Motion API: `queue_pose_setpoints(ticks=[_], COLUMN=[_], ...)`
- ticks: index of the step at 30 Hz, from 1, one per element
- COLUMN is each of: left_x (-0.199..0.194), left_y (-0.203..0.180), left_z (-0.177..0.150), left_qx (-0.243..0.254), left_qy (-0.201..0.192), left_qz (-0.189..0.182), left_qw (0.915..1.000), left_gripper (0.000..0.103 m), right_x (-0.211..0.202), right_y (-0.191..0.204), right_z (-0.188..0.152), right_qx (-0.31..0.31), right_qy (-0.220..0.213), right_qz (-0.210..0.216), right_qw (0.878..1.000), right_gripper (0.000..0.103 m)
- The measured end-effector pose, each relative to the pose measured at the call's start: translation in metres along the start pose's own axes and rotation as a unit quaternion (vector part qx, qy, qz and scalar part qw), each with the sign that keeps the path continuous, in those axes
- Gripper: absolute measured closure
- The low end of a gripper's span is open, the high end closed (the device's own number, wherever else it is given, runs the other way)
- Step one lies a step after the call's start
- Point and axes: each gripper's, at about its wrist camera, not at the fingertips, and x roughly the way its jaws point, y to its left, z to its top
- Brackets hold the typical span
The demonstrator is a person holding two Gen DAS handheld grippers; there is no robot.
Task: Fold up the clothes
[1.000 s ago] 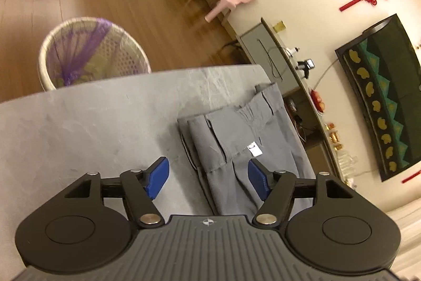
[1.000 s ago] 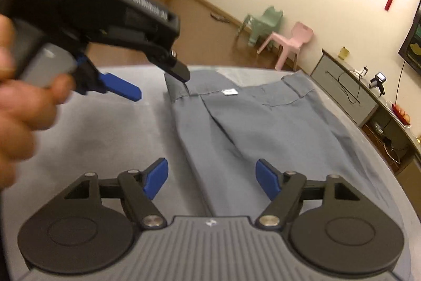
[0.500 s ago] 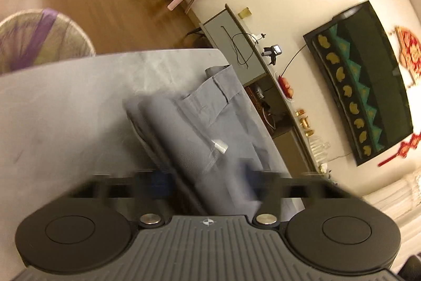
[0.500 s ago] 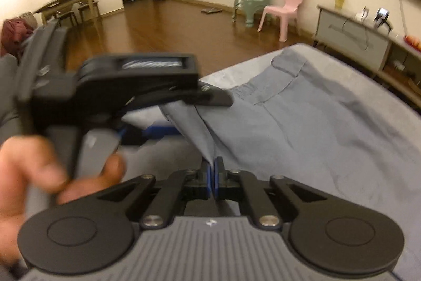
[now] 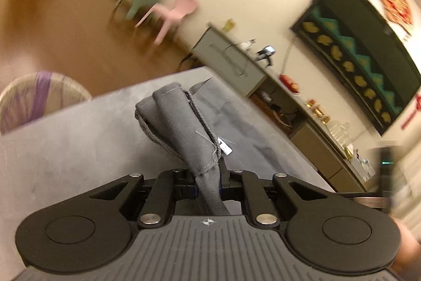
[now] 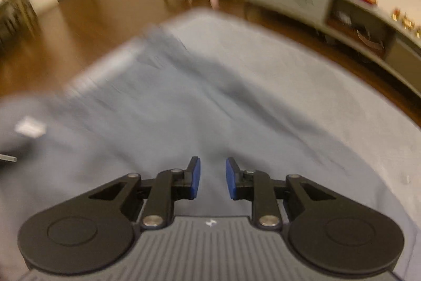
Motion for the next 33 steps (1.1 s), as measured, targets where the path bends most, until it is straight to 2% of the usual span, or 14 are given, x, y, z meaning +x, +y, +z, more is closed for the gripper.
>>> queue_pose_setpoints(ticks=[6, 8, 10, 12, 14, 15, 16, 17, 18, 20, 22, 27, 30, 33], left_x=[-0.014, -0.013, -0.013, -0.013, -0.015, -0.016, -0.017, -0.018, -0.021, -0.027, -0.037, -0.074, -0.082, -0.078], left_y=[-0.072, -0.086, -0.096, -0.106, -0.112, -0.116, -0.119, -0.121, -0.122, -0.123, -0.128, -0.158, -0.182, -0.205], left_z=[-0.033, -0.043, -0.05, -0.059, -0.068, -0.073, -0.077, -0.08, -0.081, -0.083, -0.086, -0.118, -0.148, -0.18], left_qx=[0.219, 0.256, 0.281, 0.311, 0.336, 0.348, 0.359, 0.366, 0.369, 0.374, 0.382, 0.427, 0.458, 0.494], left_qy=[-0.047, -0.05, -0.05, -0.052, -0.052, -0.052, -0.052, -0.053, -0.055, -0.059, -0.07, -0.091, -0.075, -0.041], left_qz=[0.008, 0.004, -0.005, -0.008, -0.012, -0.013, -0.013, -0.016, -0.021, -0.031, -0.05, -0.144, -0.192, -0.22], left_qw=[0.9747, 0.9653, 0.9585, 0.9491, 0.9402, 0.9361, 0.9319, 0.9288, 0.9276, 0.9249, 0.92, 0.8879, 0.8645, 0.8399], left_gripper=[0.092, 0.093, 0.093, 0.093, 0.093, 0.093, 0.093, 0.094, 0.095, 0.096, 0.097, 0.097, 0.097, 0.097], right_x=[0.011, 0.0, -0.007, -0.012, 0.007, 0.02, 0.035, 0.053, 0.065, 0.068, 0.039, -0.067, -0.097, -0.094], right_y=[-0.001, 0.003, 0.021, 0.051, 0.088, 0.107, 0.123, 0.137, 0.144, 0.144, 0.126, 0.021, -0.054, -0.126], right_z=[0.031, 0.05, 0.071, 0.093, 0.105, 0.107, 0.103, 0.096, 0.087, 0.073, 0.071, 0.018, -0.052, -0.124], right_qx=[-0.017, -0.021, -0.04, -0.07, -0.13, -0.167, -0.209, -0.256, -0.287, -0.327, -0.295, -0.111, 0.025, 0.155], right_qy=[0.001, -0.01, -0.016, -0.014, 0.039, 0.07, 0.104, 0.135, 0.152, 0.138, 0.086, -0.066, -0.106, -0.108], right_qz=[0.009, 0.012, 0.037, 0.078, 0.087, 0.085, 0.073, 0.045, 0.009, -0.029, -0.022, -0.001, -0.007, -0.011], right_qw=[1.0, 1.0, 0.998, 0.994, 0.987, 0.98, 0.97, 0.956, 0.946, 0.935, 0.951, 0.992, 0.994, 0.982], right_gripper=[0.079, 0.057, 0.022, 0.015, 0.014, 0.015, 0.03, 0.051, 0.09, 0.091, 0.093, 0.093, 0.093, 0.093])
